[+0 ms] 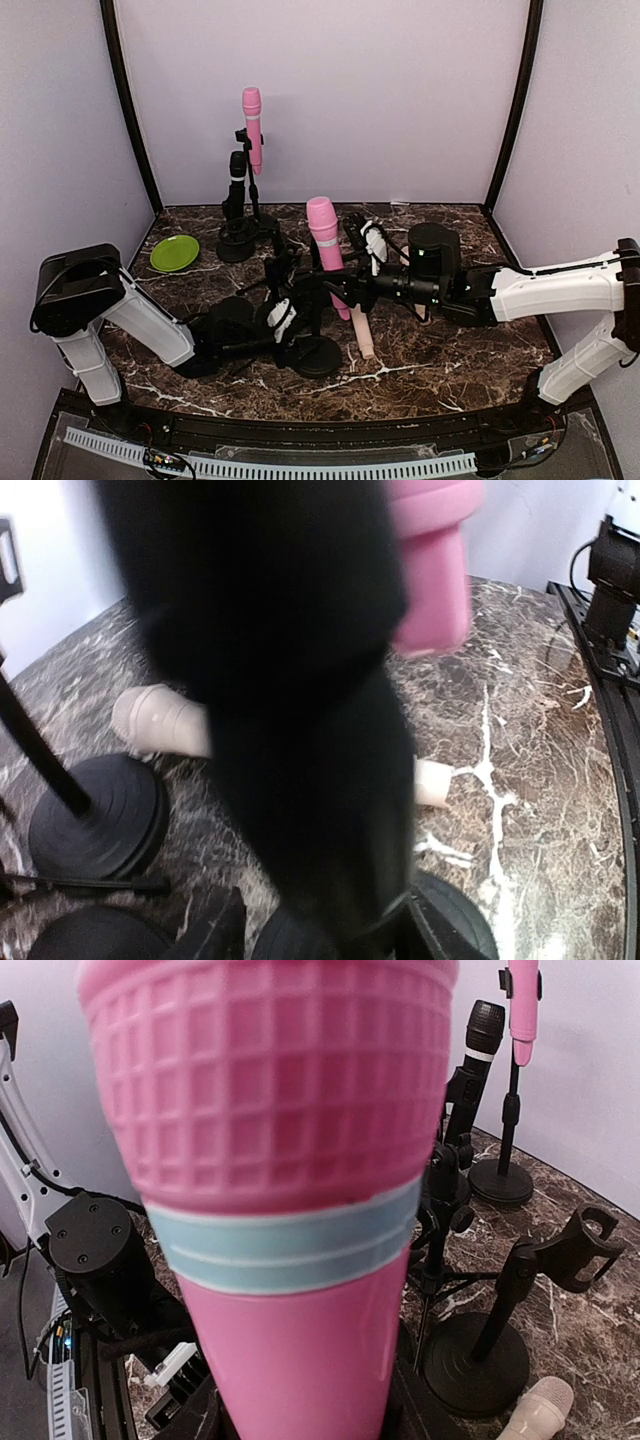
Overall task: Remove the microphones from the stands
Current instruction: Place the microphone stand with the microphone at the center of the board, then open the clamp for the microphone stand.
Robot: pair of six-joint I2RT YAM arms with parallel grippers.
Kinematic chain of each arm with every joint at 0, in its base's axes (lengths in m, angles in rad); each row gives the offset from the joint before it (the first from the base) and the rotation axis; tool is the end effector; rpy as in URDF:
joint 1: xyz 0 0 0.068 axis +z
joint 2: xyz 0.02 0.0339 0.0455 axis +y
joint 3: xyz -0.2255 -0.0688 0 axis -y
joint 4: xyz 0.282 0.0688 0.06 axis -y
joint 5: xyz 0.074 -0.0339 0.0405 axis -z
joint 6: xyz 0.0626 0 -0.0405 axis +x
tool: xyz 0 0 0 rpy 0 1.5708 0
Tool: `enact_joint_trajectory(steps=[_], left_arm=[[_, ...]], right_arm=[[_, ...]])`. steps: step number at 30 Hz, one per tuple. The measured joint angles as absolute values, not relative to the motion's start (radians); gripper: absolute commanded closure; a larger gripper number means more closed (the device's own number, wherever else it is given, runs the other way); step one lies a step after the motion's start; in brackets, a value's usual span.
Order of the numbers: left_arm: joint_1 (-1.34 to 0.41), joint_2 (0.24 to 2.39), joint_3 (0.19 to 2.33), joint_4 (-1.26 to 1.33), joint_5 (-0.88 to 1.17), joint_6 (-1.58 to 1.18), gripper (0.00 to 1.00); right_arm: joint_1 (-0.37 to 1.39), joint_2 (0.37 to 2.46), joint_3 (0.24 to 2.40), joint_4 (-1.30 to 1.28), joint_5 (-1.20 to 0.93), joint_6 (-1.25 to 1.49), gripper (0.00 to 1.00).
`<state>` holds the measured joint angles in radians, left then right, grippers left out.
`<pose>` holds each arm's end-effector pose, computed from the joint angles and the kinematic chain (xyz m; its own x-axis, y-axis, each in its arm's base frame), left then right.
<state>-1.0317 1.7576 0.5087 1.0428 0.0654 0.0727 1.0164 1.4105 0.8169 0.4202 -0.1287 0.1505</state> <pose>0.1718 -0.2952 0.0586 -0.0402 0.2084 -0.9772 0.8945 0.4434 0.0578 0.1960 0.3319 0.2046 -0.2262 -0.0829 -0.9705 -0.8858 0.4319 0.1696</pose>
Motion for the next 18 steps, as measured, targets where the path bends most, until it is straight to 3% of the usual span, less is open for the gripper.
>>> enact_joint_trajectory(steps=[6, 10, 18], left_arm=[[-1.031, 1.678, 0.427, 1.042, 0.033, 0.054, 0.32], [-1.031, 1.565, 0.377, 1.012, 0.024, 0.033, 0.3], [-1.031, 1.298, 0.34, 0.817, 0.019, -0.012, 0.26]], right_arm=[[1.018, 1.411, 0.818, 0.419, -0.118, 0.146, 0.71], [1.021, 1.411, 0.818, 0.418, -0.118, 0.143, 0.67], [1.044, 1.399, 0.815, 0.403, -0.113, 0.151, 0.37]])
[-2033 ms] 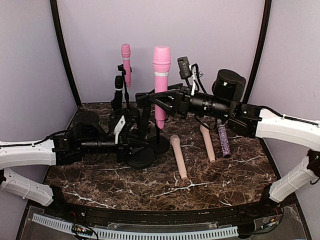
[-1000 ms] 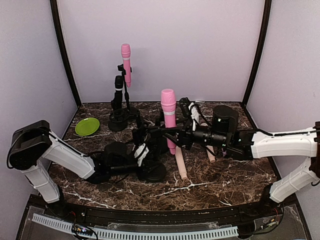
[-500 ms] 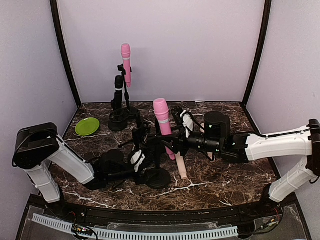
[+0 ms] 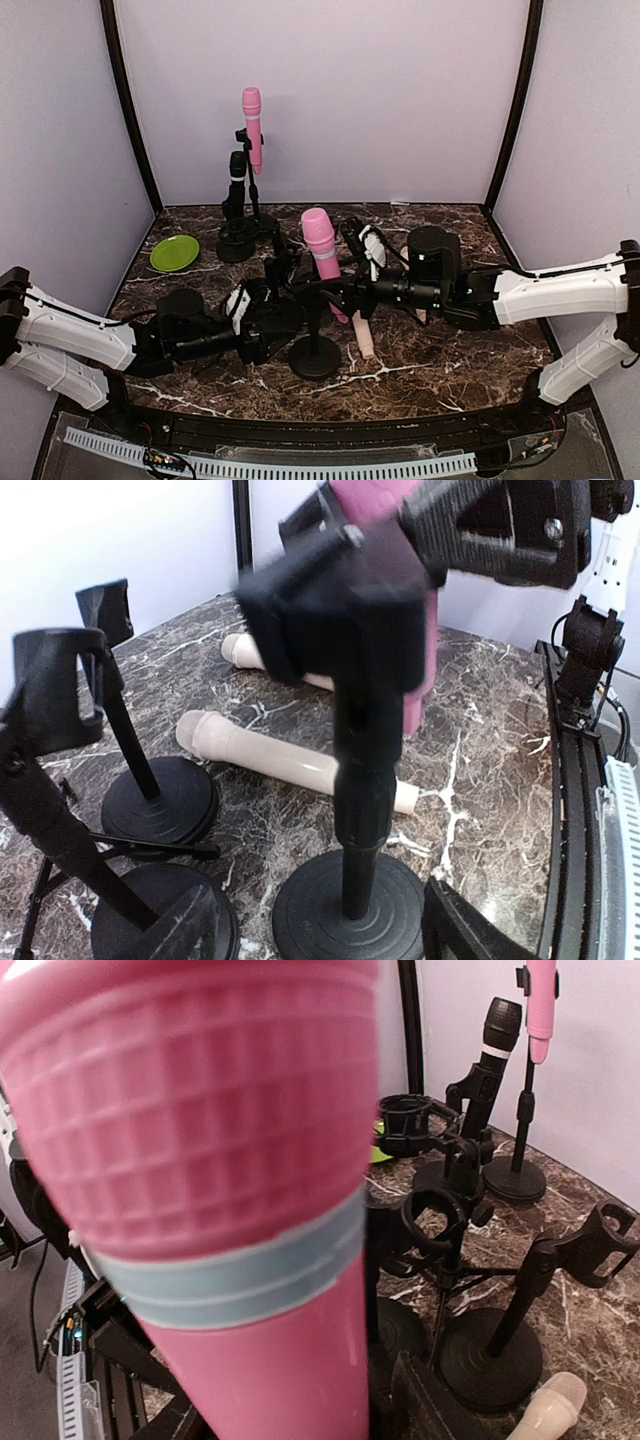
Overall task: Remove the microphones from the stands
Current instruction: Open the clamp for the microphone stand.
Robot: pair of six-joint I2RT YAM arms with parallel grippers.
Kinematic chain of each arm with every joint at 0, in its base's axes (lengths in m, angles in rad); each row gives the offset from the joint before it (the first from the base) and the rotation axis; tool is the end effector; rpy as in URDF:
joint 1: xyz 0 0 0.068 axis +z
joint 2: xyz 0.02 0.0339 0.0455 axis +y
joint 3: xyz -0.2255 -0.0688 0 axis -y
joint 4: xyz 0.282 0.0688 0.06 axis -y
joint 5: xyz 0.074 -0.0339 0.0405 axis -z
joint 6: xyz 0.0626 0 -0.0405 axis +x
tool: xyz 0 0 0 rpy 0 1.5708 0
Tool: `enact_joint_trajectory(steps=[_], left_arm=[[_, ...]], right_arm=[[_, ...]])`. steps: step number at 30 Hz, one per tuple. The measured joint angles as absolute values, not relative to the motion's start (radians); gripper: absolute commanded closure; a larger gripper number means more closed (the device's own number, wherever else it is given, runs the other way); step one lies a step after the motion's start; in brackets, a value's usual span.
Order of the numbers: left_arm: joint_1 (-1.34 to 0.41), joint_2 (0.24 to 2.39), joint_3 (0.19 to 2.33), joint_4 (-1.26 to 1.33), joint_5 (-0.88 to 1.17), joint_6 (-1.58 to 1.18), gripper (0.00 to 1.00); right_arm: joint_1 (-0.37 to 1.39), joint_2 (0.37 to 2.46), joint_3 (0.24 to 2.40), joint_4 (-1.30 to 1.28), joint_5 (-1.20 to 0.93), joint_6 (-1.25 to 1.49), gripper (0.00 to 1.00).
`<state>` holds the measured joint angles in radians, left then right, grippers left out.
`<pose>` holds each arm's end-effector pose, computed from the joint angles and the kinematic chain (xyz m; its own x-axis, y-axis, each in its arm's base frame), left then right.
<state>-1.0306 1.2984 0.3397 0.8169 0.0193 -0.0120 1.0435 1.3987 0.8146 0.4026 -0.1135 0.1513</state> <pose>0.1562 -0.2628 0.1151 -0.0831 0.1152 -0.9899 0.8663 0.4992 -0.0146 0.1869 0.3351 0.2056 -0.2277 -0.0934 -0.9693 -0.8905 0.4226 0.1685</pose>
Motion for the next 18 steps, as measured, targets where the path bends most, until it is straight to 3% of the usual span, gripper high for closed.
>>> enact_joint_trajectory(steps=[8, 18], left_arm=[[-1.03, 1.047, 0.467, 0.461, 0.07, -0.038, 0.18], [-1.006, 1.054, 0.828, 0.07, 0.235, 0.012, 0.17]], right_arm=[[1.067, 1.33, 0.809, 0.384, -0.097, 0.183, 0.18], [1.103, 1.3, 0.912, 0.296, -0.091, 0.154, 0.07]])
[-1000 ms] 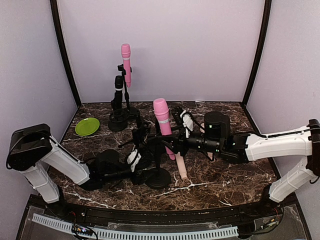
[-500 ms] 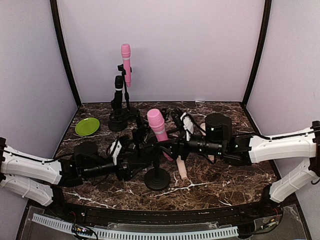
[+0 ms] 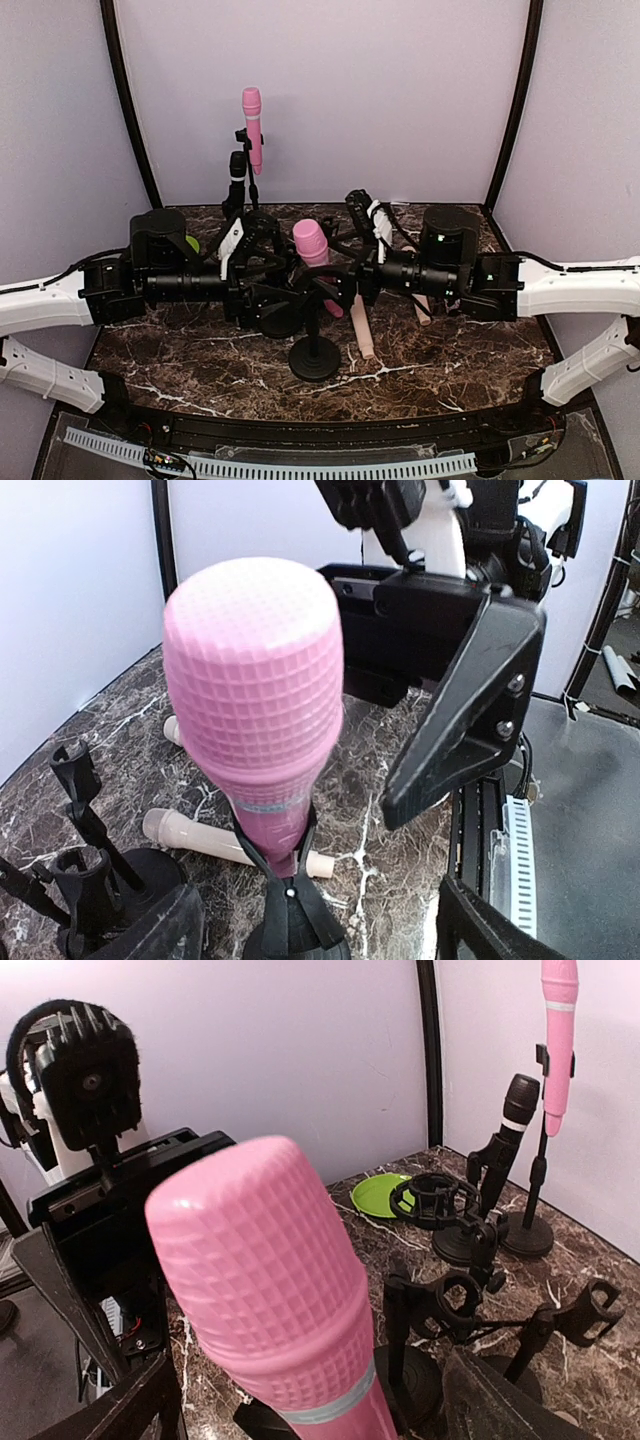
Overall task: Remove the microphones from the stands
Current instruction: Open the clamp for the microphone stand.
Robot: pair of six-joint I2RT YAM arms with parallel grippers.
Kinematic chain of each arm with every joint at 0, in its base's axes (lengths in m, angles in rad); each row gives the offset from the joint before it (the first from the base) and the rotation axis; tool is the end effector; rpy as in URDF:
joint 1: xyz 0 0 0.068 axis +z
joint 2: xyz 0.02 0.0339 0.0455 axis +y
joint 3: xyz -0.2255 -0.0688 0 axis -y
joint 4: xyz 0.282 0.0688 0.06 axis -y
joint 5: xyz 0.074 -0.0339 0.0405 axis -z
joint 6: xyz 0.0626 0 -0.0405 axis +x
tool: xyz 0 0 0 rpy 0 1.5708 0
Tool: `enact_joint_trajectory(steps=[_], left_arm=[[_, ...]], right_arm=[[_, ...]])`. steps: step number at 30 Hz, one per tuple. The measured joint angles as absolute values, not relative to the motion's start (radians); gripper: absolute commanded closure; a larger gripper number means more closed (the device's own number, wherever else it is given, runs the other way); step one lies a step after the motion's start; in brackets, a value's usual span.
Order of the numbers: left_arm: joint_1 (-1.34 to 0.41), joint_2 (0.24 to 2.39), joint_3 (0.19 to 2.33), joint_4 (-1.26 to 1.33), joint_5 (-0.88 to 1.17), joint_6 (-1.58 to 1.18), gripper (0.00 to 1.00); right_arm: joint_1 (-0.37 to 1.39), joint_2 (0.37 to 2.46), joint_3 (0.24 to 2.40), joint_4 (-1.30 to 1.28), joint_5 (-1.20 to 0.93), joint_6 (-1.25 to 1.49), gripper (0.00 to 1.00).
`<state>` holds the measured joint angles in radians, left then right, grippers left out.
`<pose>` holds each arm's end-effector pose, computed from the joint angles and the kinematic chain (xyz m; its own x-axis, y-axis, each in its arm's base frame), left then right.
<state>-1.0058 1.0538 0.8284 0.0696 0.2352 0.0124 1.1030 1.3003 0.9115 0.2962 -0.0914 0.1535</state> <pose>0.1644 -0.2866 0.2841 -0.0714 0.1351 -0.9883 0.9456 0.3246 -0.0239 0.1659 0.3410 0.2668 -0.1834 -0.0253 -0.9827 -0.9125 0.3762 0.1606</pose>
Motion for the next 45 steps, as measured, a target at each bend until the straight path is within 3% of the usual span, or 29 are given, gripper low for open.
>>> enact_joint_trajectory(steps=[7, 16, 21, 28, 34, 41, 45], left_arm=[[-0.991, 1.146, 0.863, -0.03, 0.273, 0.075, 0.17], [-0.984, 1.207, 0.874, -0.043, 0.316, 0.094, 0.17], [-0.984, 1.219, 0.879, -0.041, 0.323, 0.1, 0.17], [-0.981, 1.232, 0.879, -0.028, 0.321, 0.112, 0.2], [-0.979, 1.239, 0.881, -0.015, 0.311, 0.123, 0.38], [-0.979, 1.246, 0.881, 0.001, 0.299, 0.124, 0.45], [-0.979, 1.25, 0.882, 0.009, 0.298, 0.126, 0.62]], right_arm=[[1.111, 1.346, 1.044, 0.226, -0.072, 0.106, 0.17], [1.115, 1.398, 1.116, 0.157, -0.073, 0.064, 0.57], [1.119, 1.398, 1.116, 0.155, -0.058, 0.054, 0.68], [1.119, 1.397, 1.112, 0.159, -0.038, 0.063, 0.7], [1.12, 1.397, 1.105, 0.174, -0.026, 0.065, 0.7], [1.12, 1.397, 1.099, 0.187, -0.025, 0.067, 0.7], [1.12, 1.396, 1.092, 0.197, -0.024, 0.072, 0.71]])
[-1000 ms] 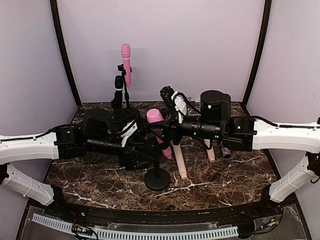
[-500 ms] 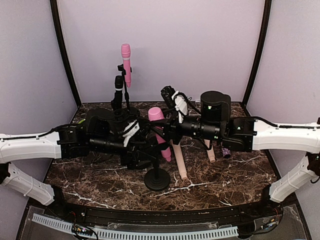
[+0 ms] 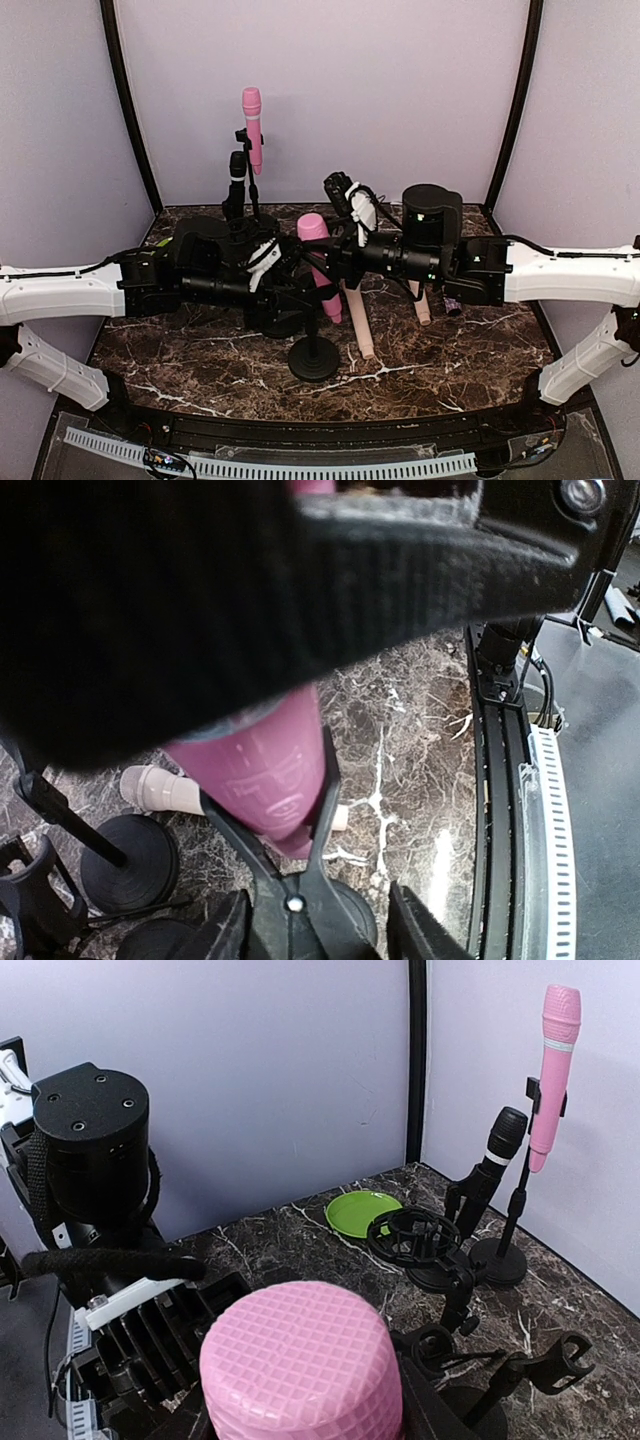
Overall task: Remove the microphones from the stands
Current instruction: Open the clamp for the microphone stand, then remove the microphone from the microphone stand.
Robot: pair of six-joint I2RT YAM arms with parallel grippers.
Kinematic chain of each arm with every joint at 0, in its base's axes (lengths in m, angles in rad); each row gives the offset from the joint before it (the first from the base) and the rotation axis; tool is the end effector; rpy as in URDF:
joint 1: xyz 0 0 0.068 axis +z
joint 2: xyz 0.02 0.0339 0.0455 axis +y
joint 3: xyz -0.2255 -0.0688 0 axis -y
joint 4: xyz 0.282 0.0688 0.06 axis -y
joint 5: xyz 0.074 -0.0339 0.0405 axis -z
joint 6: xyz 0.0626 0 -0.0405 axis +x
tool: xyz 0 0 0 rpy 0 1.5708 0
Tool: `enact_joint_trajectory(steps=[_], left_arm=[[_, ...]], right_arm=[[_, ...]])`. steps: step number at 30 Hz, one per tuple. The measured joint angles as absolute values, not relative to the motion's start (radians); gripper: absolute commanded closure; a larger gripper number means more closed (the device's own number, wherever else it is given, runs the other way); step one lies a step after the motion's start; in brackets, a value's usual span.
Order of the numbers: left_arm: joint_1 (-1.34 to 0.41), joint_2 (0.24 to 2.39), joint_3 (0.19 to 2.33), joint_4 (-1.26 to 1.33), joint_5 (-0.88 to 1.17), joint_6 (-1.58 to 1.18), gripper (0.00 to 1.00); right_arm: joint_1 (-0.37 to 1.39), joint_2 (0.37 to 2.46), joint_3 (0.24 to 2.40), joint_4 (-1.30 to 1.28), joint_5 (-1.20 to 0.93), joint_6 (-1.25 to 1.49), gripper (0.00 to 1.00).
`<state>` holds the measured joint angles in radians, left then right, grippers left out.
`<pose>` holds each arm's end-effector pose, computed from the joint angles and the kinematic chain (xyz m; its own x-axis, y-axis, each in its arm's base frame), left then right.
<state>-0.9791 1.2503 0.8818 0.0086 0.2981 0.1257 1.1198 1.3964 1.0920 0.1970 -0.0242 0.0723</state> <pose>0.1849 -0.3081 0.2348 -0.0762 0.3282 -0.9415 0.9639 0.2660 0.0147 0.1746 0.3640 0.2937 -0.1124 -0.0663 -0.9915 -0.9045 0.4200 0.0744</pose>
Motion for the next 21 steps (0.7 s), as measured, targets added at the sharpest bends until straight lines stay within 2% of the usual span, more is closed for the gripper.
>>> enact_joint_trajectory(steps=[3, 10, 21], left_arm=[[-0.978, 1.252, 0.882, 0.012, 0.303, 0.13, 0.78], [-0.978, 1.253, 0.882, 0.012, 0.316, 0.14, 0.98], [-0.978, 1.262, 0.882, 0.025, 0.307, 0.15, 1.0]], right_arm=[[1.12, 1.394, 1.085, 0.201, -0.022, 0.078, 0.72], [1.122, 1.385, 1.027, 0.17, 0.044, 0.103, 0.75], [1.111, 1.272, 1.023, 0.162, 0.194, 0.157, 0.75]])
